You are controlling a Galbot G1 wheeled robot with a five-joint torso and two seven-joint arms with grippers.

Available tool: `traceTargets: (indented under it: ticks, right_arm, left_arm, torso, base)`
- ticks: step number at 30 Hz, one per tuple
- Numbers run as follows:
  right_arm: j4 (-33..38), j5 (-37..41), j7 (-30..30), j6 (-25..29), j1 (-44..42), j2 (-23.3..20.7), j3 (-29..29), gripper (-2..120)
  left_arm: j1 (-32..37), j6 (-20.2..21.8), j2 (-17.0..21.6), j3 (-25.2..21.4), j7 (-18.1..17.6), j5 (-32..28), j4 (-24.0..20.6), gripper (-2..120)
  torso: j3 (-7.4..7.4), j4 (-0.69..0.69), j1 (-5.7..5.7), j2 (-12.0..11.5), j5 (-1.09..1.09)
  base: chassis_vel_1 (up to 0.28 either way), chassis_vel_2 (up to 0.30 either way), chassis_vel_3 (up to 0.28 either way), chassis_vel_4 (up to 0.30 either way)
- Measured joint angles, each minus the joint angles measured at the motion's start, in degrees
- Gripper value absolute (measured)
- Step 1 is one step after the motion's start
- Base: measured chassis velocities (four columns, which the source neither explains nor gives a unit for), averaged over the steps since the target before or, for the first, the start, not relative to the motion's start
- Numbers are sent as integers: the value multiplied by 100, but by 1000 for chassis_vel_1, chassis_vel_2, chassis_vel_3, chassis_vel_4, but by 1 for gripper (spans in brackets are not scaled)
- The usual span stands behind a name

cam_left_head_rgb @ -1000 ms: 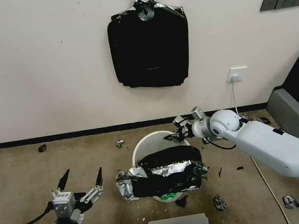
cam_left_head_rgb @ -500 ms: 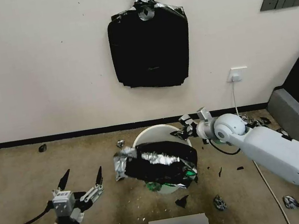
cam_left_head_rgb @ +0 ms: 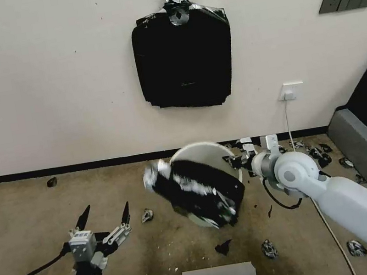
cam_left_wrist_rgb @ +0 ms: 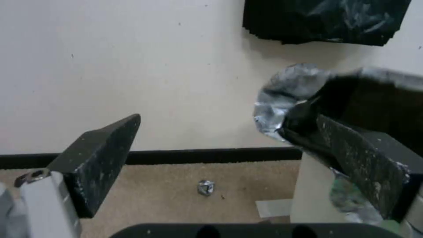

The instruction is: Place a trash bag onto the trash bin.

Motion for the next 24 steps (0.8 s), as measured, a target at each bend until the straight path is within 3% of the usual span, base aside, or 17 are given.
traceTargets:
  ticks: [4, 12, 24]
  right_arm:
    - [249, -330, 519, 342, -501, 355, 268, 6]
    - [486, -1418, 777, 904, -1576, 1052, 545, 6]
    - [433, -1857, 1001, 1094, -2003, 1423, 474, 6]
  left_arm:
    - [-2, 3, 3, -40, -3, -56, -9, 100]
    - [-58, 64, 53, -181, -12, -220, -21, 100]
    - [-89, 121, 10, -32, -33, -224, -42, 100]
  torso:
    - [0, 0, 0, 0, 0]
    - [0, 0, 0, 0, 0]
    - [0, 0, 0, 0, -2]
  base:
    - [0, 0, 0, 0]
    - [0, 0, 0, 0]
    - [0, 0, 0, 0]
